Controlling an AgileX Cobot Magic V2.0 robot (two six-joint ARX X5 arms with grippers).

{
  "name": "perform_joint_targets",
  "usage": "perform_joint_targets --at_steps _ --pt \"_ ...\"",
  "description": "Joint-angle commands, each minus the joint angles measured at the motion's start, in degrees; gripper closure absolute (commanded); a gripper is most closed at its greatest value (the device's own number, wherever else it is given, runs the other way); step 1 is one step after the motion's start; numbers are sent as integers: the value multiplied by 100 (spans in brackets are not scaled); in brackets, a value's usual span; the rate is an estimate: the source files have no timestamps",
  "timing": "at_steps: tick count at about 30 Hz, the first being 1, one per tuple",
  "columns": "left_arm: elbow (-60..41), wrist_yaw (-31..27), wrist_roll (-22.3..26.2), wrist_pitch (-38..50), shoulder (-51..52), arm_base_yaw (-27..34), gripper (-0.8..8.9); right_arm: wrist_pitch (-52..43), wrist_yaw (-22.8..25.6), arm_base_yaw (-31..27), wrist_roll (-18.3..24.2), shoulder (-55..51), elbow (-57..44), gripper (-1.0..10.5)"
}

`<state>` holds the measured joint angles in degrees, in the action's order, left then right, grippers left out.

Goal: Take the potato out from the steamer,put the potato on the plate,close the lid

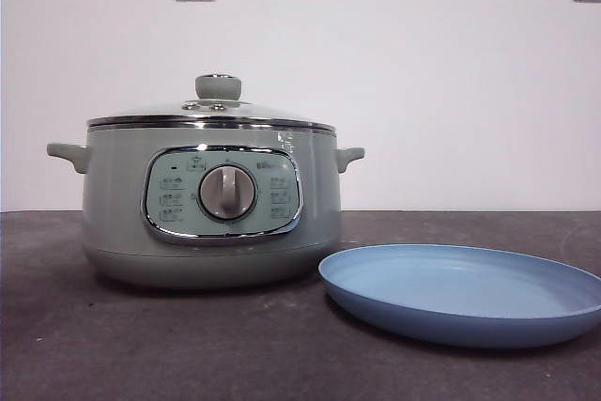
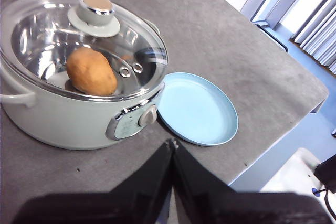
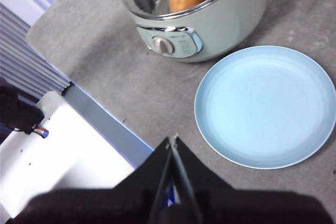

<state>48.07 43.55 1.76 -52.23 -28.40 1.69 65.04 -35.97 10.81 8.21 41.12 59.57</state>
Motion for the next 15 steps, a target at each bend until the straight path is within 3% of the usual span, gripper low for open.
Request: perform_joint_targets --at_steps 1,2,5,6,8,15 --pt "-2 -2 144 -2 4 -17 763 -24 -4 20 81 4 26 907" --pt "-2 -4 142 -4 4 -17 657 -22 4 20 79 2 26 832" --pt "-2 -7 127 9 4 -17 224 -22 9 20 -2 2 26 469" --pt "-2 -7 127 7 4 -20 161 -22 9 20 -26 2 26 368" --pt "-2 -7 127 15 4 -20 153 -22 7 20 -85 2 26 282" --pt "-2 -72 87 247 2 -20 153 -20 2 20 -85 2 26 285"
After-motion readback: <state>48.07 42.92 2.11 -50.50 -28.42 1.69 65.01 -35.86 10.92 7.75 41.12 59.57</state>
